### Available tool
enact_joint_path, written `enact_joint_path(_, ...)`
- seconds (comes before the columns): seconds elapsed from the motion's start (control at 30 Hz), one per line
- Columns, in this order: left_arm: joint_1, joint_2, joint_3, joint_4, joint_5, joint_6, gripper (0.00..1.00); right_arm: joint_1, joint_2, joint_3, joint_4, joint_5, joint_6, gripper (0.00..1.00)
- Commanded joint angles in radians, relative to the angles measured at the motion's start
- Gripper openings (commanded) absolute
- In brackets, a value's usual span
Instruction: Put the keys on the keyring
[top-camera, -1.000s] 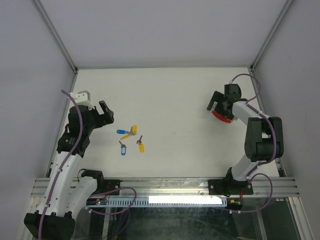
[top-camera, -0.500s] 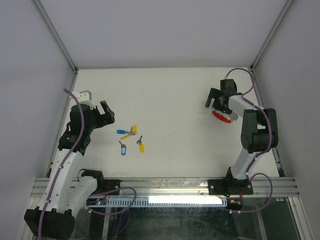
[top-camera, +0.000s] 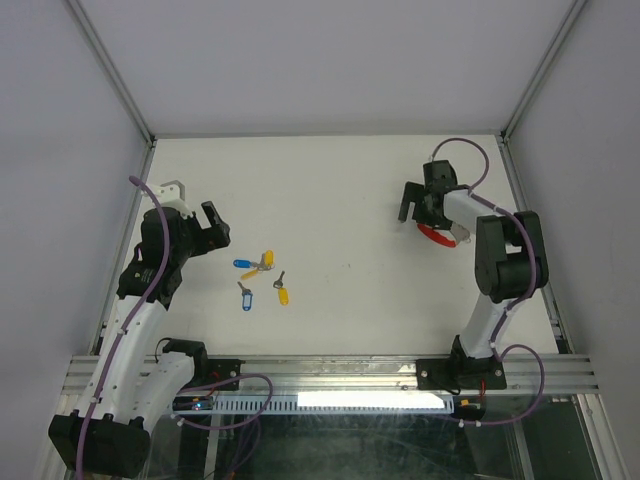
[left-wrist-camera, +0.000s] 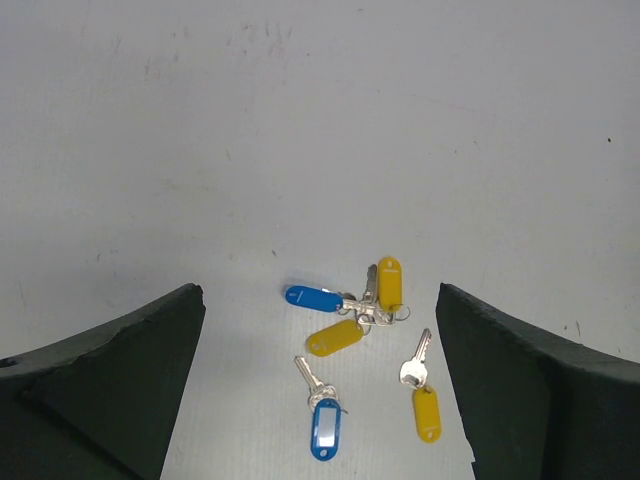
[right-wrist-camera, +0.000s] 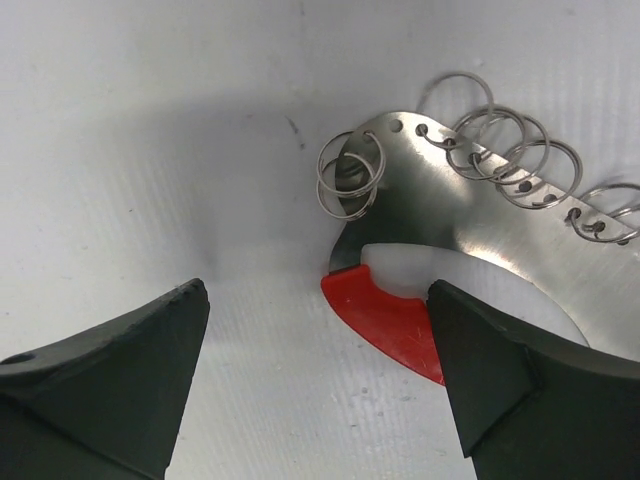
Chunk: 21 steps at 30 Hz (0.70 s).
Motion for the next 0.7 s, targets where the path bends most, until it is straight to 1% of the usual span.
enact_joint_path(0.0, -0.011, -0.004, 0.002, 0.041, 0.031, 0.01, 0.99, 0.041, 0.019, 0.019, -0.01, -0.022, -0.028, 0.93)
enact_joint_path(0.2, -0.011, -0.004, 0.002, 0.043, 0.039, 0.012, 0.99, 0.12, -0.004, -0.023, -0.028, -0.075, -0.052, 0.93)
enact_joint_path(0.33, -0.011, -0.002, 0.002, 0.046, 0.044, 0.01, 0.99, 0.21, -0.015, -0.054, -0.047, -0.087, -0.057, 0.92)
enact_joint_path(0.5, -0.012, 0.002, 0.002, 0.046, 0.05, 0.012, 0.99, 0.308, -0.043, -0.1, -0.047, -0.119, -0.024, 0.91)
enact_joint_path(0.67, -0.014, -0.004, 0.001, 0.046, 0.048, 0.01, 0.99, 0.423, -0.065, -0.124, -0.065, -0.115, -0.014, 0.91)
